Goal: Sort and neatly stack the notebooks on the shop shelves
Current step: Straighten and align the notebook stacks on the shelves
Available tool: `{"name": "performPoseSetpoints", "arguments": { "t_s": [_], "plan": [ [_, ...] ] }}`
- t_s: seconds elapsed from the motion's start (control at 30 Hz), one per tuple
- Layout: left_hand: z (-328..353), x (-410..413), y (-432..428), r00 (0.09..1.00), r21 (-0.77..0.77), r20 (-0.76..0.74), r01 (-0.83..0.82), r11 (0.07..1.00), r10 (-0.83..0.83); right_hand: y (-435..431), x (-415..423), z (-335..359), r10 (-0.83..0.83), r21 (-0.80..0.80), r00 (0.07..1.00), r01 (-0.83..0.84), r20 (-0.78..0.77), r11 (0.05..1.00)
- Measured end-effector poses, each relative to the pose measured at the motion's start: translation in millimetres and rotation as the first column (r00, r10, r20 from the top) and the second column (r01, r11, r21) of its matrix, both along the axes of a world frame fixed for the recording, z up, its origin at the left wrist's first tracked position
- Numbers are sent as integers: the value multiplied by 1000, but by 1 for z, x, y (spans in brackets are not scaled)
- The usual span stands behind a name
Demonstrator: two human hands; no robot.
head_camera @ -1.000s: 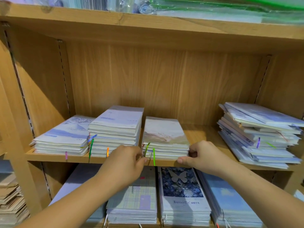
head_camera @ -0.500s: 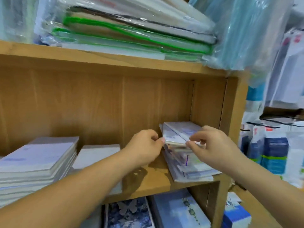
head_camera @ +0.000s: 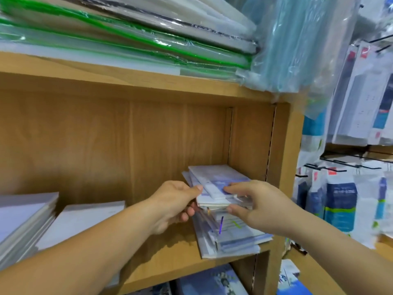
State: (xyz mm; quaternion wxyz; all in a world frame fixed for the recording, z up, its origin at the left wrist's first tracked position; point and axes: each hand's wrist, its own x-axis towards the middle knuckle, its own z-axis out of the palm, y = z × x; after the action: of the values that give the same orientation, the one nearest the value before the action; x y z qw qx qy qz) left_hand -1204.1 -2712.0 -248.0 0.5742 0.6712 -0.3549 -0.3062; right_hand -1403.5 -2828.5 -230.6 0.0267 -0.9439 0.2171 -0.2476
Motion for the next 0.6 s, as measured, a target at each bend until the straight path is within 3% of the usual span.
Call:
{"name": "performPoseSetpoints", "arguments": {
  "t_s": [0.17,0.3,0.4,0.5,0.6],
  "plan": [
    [0,-3,3,1000,36,7,19,999,-19,-3,-4,-1,42,76,994,-50,101,996],
    [16,-6,1,997,84,70,25,996,-31,-7,-11,-2,-28,116,999,30,-16,993],
    [22,-7,-1,990,106,139,16,994,-31,-9,-14,0,-33,212,995,13,94,977],
    [26,-10,-4,996,118,78,32,993,-41,-7,-13,-1,-36,271,975,-25,220,962],
    [27,-14,-3,998,135,-31,64,989,-60,-3,-16,-5,-38,289,969,-35,244,957]
  ]
}}
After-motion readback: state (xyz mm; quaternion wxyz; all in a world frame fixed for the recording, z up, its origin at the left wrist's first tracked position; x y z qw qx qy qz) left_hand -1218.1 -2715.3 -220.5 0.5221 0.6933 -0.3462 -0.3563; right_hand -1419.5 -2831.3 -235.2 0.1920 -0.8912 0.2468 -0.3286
